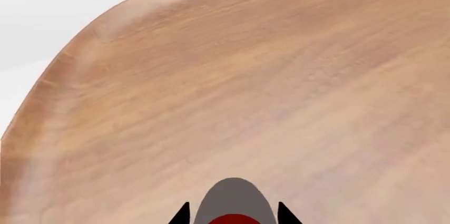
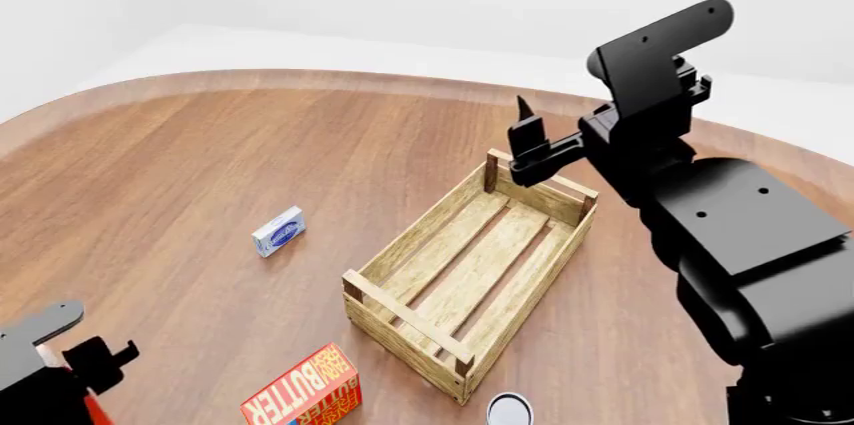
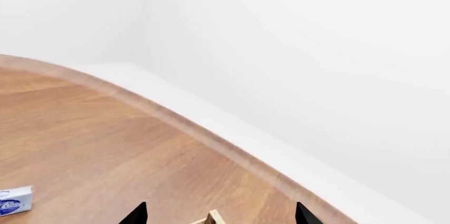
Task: Pick up the ketchup, and put it in the wooden tray.
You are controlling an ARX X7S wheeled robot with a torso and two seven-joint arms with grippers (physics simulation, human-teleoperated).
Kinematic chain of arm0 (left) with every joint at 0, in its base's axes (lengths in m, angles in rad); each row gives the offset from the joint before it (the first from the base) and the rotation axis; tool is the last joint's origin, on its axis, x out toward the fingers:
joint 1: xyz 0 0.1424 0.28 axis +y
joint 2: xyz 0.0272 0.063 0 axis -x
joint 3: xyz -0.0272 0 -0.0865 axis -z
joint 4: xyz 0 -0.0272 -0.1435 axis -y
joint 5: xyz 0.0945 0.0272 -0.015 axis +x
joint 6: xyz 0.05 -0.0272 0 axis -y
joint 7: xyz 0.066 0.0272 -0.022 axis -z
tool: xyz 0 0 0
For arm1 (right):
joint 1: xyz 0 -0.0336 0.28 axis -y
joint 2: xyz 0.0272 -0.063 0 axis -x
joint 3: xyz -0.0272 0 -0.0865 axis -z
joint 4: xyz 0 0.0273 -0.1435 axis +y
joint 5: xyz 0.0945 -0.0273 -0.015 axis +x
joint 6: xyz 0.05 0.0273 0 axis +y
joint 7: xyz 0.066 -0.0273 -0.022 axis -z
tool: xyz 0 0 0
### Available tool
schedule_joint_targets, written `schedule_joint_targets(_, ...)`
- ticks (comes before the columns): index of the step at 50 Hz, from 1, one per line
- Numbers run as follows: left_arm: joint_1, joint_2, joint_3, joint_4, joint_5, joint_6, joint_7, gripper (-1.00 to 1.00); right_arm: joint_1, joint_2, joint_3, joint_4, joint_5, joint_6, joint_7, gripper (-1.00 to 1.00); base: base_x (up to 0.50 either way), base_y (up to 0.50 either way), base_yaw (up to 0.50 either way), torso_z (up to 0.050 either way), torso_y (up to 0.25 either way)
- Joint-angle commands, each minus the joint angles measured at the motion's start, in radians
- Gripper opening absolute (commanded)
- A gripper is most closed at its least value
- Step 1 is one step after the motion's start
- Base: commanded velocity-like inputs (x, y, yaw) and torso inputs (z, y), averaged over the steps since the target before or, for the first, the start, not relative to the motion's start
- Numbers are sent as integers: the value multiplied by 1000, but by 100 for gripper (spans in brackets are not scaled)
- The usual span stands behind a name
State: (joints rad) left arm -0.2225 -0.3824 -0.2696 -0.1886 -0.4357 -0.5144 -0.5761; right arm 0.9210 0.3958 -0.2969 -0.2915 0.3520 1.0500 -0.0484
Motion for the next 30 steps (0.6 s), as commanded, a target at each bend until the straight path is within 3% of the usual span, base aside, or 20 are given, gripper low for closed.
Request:
schedule_joint_targets(1,-44,-34,19,161,-74,-63,18,-100,2,3,18,-16,7,7,10,100,0,0,0,0,0)
schedule_joint_targets(6,-176,-95,76,301,-135,-182,56,-100,0,9,46,-64,24,40,22,100,0,0,0,0,0)
schedule_joint_targets(12,-419,-109,178,295,-188,-292,119,-100,-11,23,91,-119,41,79,39,100,0,0,0,0,0)
schedule_joint_targets(18,-611,-74,273,226,-217,-364,180,-100,-32,41,141,-165,55,109,55,100,0,0,0,0,0)
schedule_joint_targets(30,-838,73,378,132,-250,-390,238,-100,-141,69,292,-365,112,212,97,100,0,0,0,0,0)
